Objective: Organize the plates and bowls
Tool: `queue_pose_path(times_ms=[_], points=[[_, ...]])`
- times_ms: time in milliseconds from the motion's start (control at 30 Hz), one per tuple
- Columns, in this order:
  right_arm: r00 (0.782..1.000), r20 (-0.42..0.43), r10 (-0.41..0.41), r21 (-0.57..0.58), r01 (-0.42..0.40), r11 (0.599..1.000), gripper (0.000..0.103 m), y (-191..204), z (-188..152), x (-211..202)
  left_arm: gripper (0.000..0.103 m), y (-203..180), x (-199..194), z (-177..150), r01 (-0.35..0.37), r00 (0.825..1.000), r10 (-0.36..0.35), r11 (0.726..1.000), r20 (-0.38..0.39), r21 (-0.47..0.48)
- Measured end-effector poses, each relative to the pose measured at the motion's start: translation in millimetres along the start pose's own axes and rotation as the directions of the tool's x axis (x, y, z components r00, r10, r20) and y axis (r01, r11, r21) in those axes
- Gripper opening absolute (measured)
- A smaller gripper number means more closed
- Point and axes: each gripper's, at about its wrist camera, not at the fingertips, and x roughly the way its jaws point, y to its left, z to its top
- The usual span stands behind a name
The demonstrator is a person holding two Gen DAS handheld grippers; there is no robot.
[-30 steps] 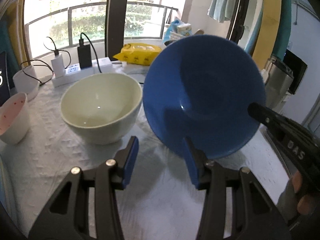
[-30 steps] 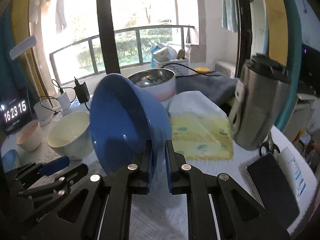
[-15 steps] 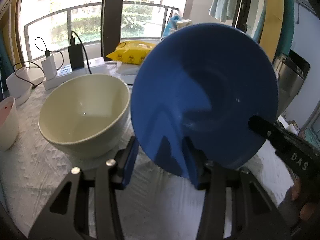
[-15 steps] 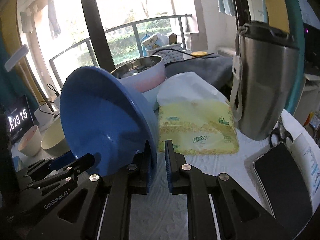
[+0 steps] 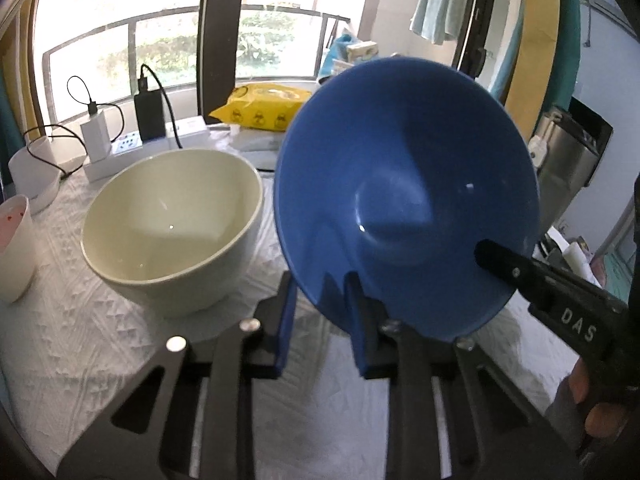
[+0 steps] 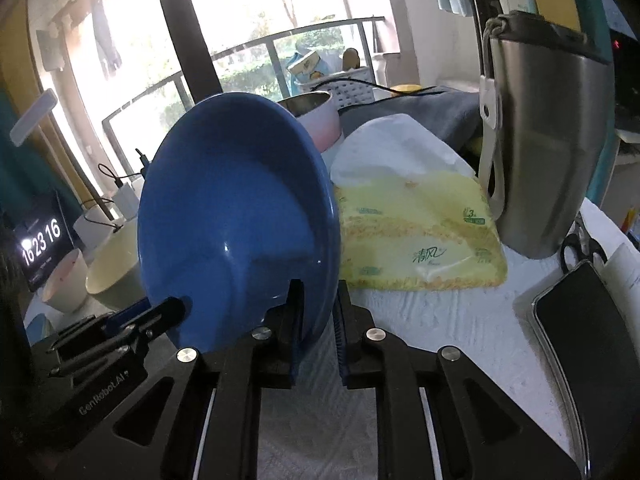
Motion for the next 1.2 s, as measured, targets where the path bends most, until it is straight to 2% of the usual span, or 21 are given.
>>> queue_pose_path(times_ms=[667,1200], points=[[0.999,0.026,0.028,-0.019,-0.027,0.999,0.015,19,-1,-34,0.025,12,-44,-6,0.000,0.997,0.000,1.000,0.073,0.007],[0.995,-0.008,0.103,-0.053,-0.104,0.993,0.015,68,-20,-54,0.025,51,-100,-31,-0.045,0.992,0.050,0.998,0.117,-0.046]])
